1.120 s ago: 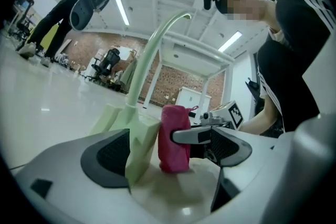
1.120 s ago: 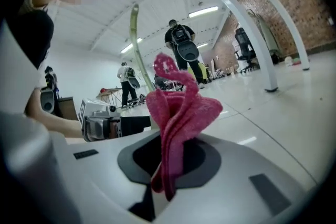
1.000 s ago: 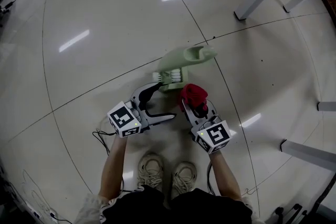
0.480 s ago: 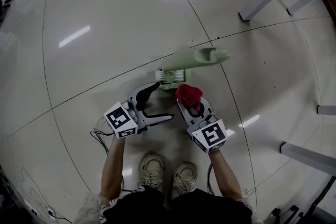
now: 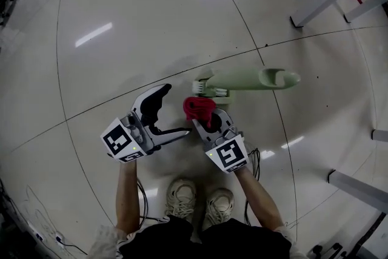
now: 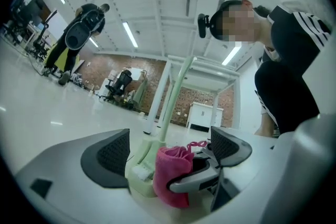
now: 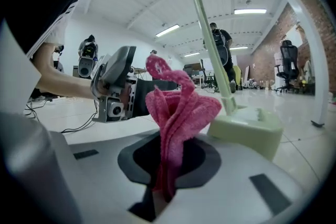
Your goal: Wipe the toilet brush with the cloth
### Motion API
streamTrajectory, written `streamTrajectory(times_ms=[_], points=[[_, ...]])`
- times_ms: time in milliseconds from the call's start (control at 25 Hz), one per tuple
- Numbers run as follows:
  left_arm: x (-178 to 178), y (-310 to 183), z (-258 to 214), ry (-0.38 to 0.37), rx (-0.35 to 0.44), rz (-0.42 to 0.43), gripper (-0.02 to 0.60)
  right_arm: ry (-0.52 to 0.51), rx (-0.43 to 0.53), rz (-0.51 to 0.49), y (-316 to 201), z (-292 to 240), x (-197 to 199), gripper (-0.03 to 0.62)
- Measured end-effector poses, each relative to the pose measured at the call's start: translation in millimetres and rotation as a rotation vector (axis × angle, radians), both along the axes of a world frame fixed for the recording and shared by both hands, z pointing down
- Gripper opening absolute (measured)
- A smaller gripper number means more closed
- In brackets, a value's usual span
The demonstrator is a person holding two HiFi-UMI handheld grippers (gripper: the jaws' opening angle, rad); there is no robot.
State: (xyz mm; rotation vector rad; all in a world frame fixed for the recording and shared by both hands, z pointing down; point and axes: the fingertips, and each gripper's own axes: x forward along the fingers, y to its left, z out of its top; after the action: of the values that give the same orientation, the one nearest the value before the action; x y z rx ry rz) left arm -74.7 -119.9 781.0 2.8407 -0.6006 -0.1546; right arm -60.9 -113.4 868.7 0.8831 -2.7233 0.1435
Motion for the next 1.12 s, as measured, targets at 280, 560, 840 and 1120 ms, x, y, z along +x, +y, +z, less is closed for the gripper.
streamTrajectory(times_ms=[280, 560, 840, 1120], points=[[-6, 2, -4, -0.005, 0.005, -0.023, 0.466, -0.134, 0.05, -0.005, 15, -27, 11, 0.032], [18, 21, 1, -0.03, -0.006, 0.025, 0.465, -0.174, -0.068, 0.261, 21, -26, 102, 0.031], [47, -10, -48, -0.055, 0.115, 0.099, 0.466, -0.185, -0.043, 0.318, 13, -57, 131, 0.031], [78, -60, -150, -0.032, 0.268, 0.175, 0.463, -0.202, 0.031, 0.308, -1, -111, 144, 0.031]])
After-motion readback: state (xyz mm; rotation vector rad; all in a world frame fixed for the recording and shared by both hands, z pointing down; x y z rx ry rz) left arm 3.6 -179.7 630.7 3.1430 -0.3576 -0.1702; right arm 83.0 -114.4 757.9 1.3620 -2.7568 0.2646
